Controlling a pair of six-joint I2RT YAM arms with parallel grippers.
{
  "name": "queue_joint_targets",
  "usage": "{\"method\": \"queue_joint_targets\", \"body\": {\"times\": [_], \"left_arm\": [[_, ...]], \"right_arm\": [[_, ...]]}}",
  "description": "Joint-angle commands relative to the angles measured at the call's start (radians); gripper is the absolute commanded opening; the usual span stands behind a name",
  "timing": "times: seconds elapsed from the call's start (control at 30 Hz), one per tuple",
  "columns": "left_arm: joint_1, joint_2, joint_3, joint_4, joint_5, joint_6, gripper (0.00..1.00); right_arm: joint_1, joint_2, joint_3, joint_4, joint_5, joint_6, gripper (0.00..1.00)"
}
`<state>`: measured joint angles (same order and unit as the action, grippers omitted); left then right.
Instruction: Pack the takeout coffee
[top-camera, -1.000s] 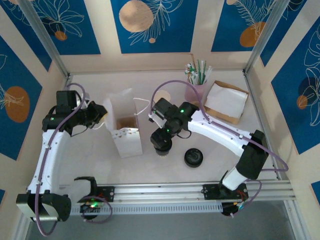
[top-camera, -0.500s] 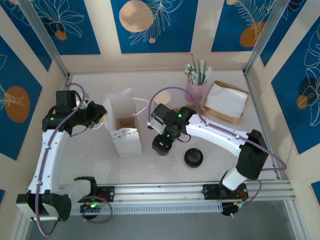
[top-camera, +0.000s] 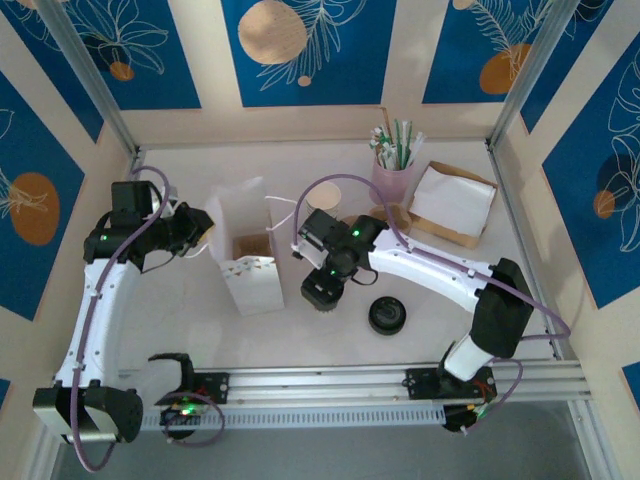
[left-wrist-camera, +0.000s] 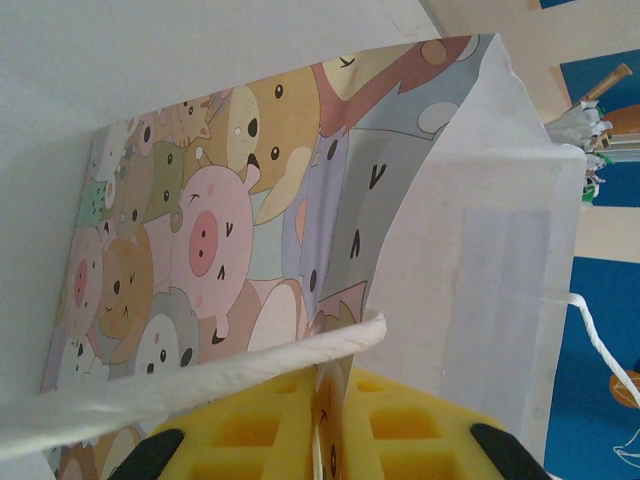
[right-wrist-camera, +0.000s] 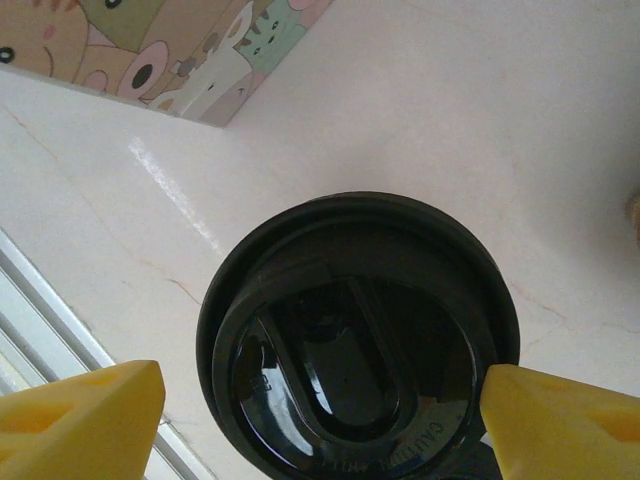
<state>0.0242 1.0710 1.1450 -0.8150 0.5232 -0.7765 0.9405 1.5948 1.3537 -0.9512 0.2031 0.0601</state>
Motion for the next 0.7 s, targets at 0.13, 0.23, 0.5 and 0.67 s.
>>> {"method": "queue_joint_targets", "body": {"times": [0.13, 0.23, 0.5, 0.67], "left_arm": [[0.016, -0.003, 0.001, 0.008, 0.014, 0.016, 0.12], [0.017, -0.003, 0.002, 0.008, 0.015, 0.016, 0.12], [0.016, -0.005, 0.002, 0.007, 0.012, 0.017, 0.12], [0.018, -0.006, 0.002, 0.008, 0.011, 0.017, 0.12]], "right_arm": [[0.013, 0.028, 0.014, -0.033, 0.028, 0.026, 0.88], [0.022, 0.016, 0.026, -0.040, 0.037, 0.026, 0.89], [0.039, -0.024, 0.061, -0.044, 0.050, 0.039, 0.89], [0.032, -0.013, 0.044, -0.041, 0.050, 0.043, 0.92]]}}
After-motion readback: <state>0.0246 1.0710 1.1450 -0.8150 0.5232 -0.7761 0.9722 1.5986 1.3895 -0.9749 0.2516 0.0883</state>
